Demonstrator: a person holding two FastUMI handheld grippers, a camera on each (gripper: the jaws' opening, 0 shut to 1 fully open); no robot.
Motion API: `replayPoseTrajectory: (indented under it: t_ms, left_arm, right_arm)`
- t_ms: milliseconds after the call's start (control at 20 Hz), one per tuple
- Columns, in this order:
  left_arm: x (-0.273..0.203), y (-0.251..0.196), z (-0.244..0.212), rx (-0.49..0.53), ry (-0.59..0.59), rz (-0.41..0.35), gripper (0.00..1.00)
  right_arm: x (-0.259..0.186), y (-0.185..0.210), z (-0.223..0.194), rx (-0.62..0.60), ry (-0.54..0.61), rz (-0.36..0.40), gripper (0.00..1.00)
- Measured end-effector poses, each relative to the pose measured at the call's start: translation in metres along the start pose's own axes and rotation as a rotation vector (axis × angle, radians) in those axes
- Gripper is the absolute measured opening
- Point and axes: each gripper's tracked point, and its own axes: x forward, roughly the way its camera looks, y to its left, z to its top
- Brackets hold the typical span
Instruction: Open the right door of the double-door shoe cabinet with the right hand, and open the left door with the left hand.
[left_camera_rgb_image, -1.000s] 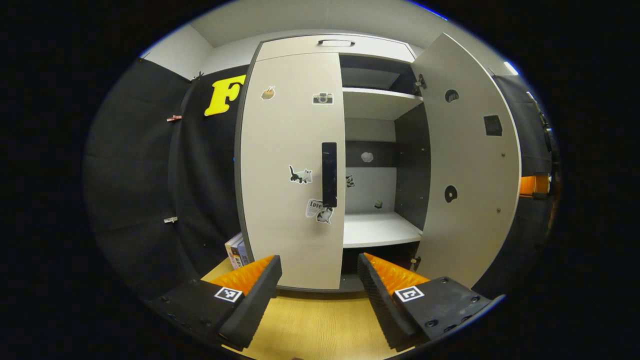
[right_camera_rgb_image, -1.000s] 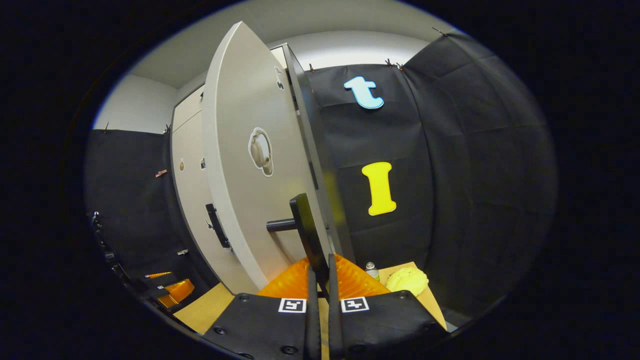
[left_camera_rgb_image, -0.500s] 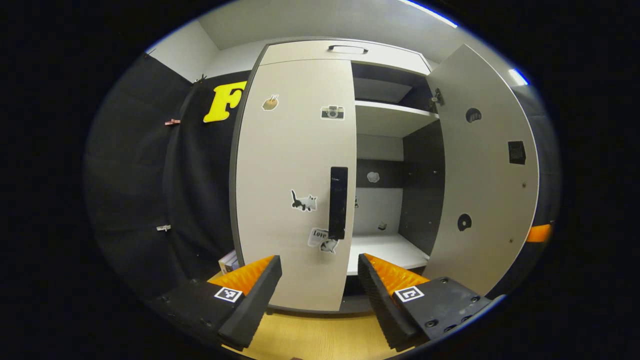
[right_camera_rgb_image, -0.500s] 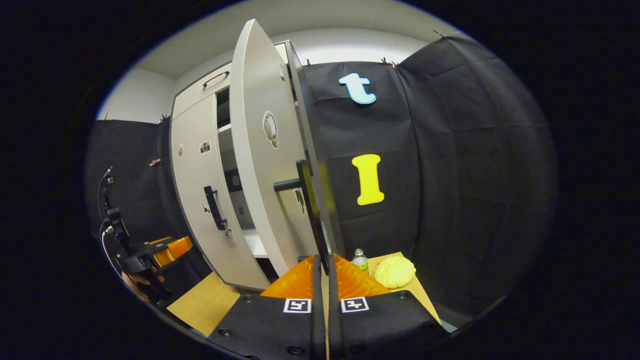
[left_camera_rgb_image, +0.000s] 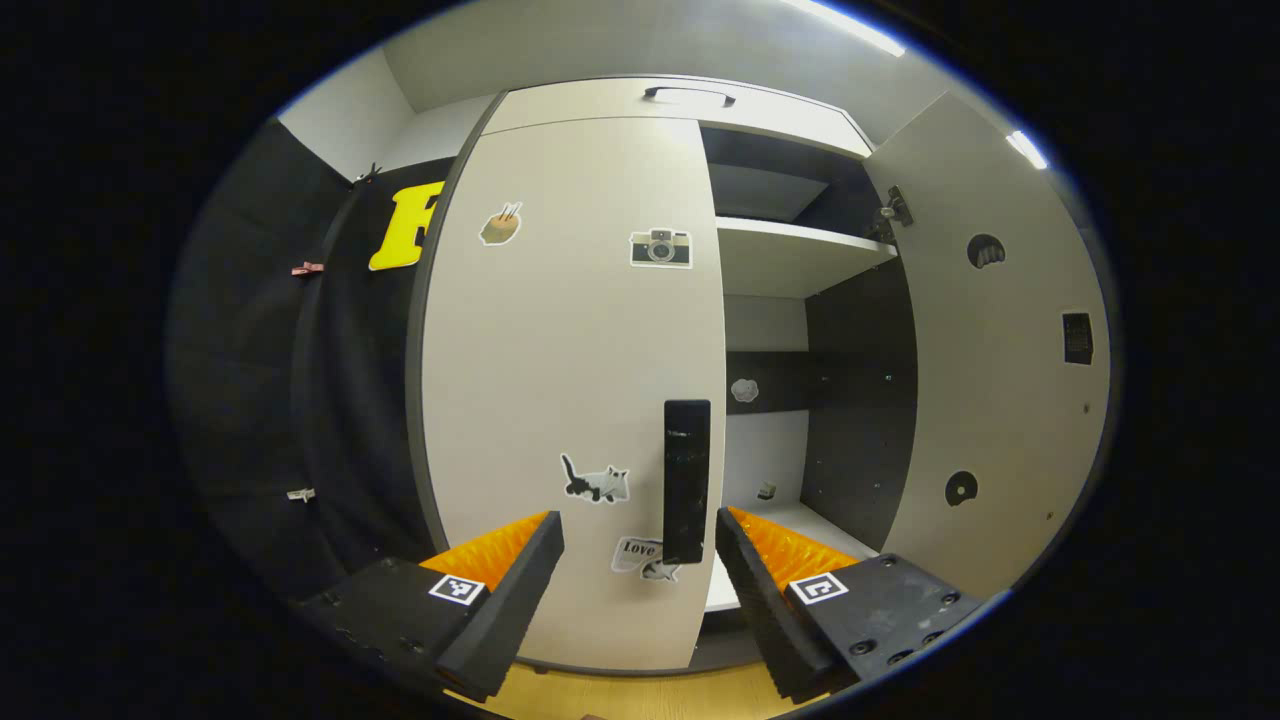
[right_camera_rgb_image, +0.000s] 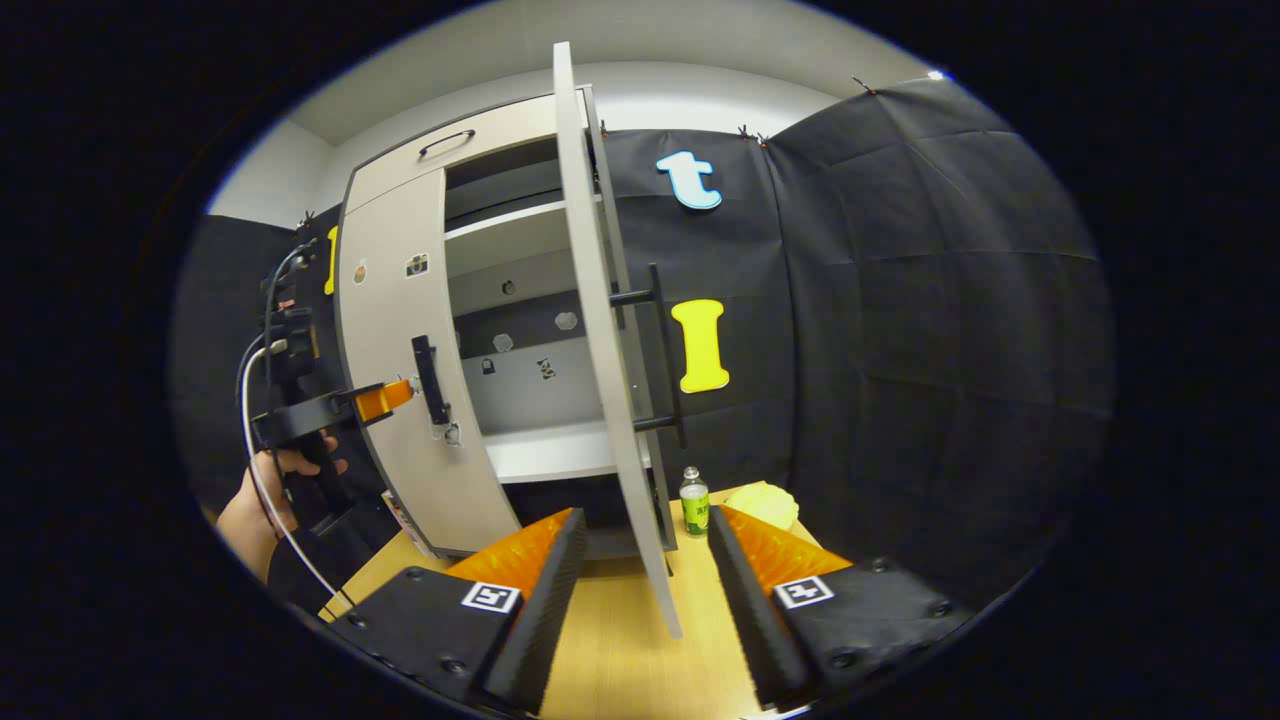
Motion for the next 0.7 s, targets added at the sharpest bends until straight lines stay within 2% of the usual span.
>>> replayPoseTrajectory:
  t_ms: [50,150,200,250,300,450,700]
  left_arm:
    - [0.006,-0.003,0.002,0.003,-0.004,-0.013,0.95]
    - [0.017,-0.010,0.002,-0.002,0.000,-0.031,0.92]
    - [0.023,-0.014,0.003,-0.009,0.003,-0.043,0.95]
    - [0.027,-0.017,0.003,-0.012,0.001,-0.048,0.95]
    - [0.031,-0.019,0.005,-0.011,-0.006,-0.051,0.92]
    - [0.046,-0.019,0.004,0.009,-0.004,-0.041,0.95]
    - [0.067,-0.021,-0.010,-0.036,0.022,-0.045,0.94]
  right_arm:
    - [-0.003,0.009,-0.003,0.000,-0.001,0.009,0.92]
    - [-0.003,0.033,-0.012,0.000,0.002,0.039,0.93]
    - [-0.004,0.049,-0.019,-0.008,0.012,0.059,0.94]
    - [-0.003,0.057,-0.024,-0.025,0.017,0.069,1.00]
    - [-0.002,0.062,-0.024,-0.044,0.013,0.075,0.99]
    - [0.003,0.081,-0.025,-0.062,0.000,0.093,0.99]
    - [0.008,0.097,-0.017,-0.061,-0.037,0.109,1.00]
